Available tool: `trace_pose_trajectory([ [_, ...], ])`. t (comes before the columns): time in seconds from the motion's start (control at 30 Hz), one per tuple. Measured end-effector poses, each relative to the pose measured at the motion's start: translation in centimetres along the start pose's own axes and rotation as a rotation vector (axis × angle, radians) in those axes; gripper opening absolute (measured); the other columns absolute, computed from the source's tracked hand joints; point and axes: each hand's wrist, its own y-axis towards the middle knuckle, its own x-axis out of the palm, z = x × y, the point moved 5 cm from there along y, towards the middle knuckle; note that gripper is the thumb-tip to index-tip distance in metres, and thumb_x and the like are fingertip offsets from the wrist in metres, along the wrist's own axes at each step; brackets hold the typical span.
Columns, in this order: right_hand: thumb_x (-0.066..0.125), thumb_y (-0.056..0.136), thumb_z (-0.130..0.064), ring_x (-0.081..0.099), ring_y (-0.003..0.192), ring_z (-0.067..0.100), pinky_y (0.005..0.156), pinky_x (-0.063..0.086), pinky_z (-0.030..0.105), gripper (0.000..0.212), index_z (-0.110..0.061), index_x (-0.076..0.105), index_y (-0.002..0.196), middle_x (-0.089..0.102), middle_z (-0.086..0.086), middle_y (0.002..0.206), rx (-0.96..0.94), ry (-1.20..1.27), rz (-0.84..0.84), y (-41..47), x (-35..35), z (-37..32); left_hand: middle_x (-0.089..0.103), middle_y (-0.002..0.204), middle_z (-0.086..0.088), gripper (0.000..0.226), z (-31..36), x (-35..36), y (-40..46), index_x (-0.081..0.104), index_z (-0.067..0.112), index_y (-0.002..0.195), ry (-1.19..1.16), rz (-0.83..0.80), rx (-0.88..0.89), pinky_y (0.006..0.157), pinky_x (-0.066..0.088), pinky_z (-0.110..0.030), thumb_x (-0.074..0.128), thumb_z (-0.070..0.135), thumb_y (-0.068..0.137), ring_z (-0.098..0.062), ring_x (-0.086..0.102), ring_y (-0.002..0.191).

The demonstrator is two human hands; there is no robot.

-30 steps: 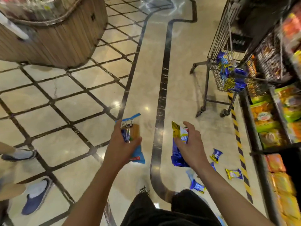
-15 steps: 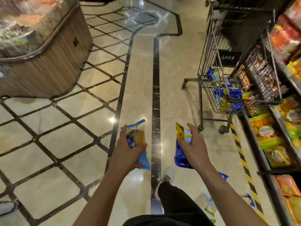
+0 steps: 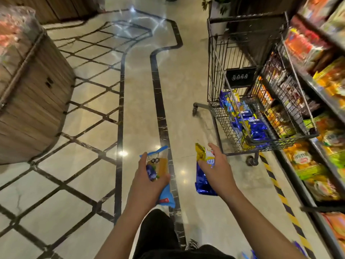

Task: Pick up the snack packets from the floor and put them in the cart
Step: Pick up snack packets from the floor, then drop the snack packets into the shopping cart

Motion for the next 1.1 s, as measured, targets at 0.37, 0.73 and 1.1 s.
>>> trace_pose_trajectory([
  [0.37,0.065,0.089,-0.029,0.045,0.109,0.013,0.089,0.034,0.026,0.063,-0.032,0.037,0.146,0.046,0.003,0.136,0.24,-0.021,0.226,14.5,-0.3,-1.8,0.053,0.121,0.023,0.086,8.4,5.1,20.9,0.023,0.07,0.132,0.142,-0.347,0.076,0.081,0.059,-0.051,0.078,0.041,0.074,-0.014,0.064,0.103],
  [0.73,0.064,0.09,-0.028,0.043,0.124,0.015,0.091,0.029,0.024,0.065,-0.035,0.035,0.148,0.044,0.002,0.137,0.303,-0.028,0.432,26.3,-4.5,-6.2,0.041,0.086,0.03,0.092,20.9,11.4,35.2,0.015,0.057,0.143,0.308,-0.528,0.274,0.069,0.06,-0.053,0.074,0.037,0.076,-0.024,0.063,0.091],
  [1.1,0.064,0.092,-0.029,0.044,0.106,0.014,0.086,0.034,0.029,0.054,-0.039,0.039,0.139,0.041,-0.002,0.123,0.272,0.124,0.433,40.0,-11.5,-5.1,0.052,0.129,0.009,0.093,27.4,20.6,44.5,0.011,0.079,0.128,0.343,-0.525,0.26,0.074,0.061,-0.05,0.076,0.056,0.067,-0.019,0.065,0.102],
])
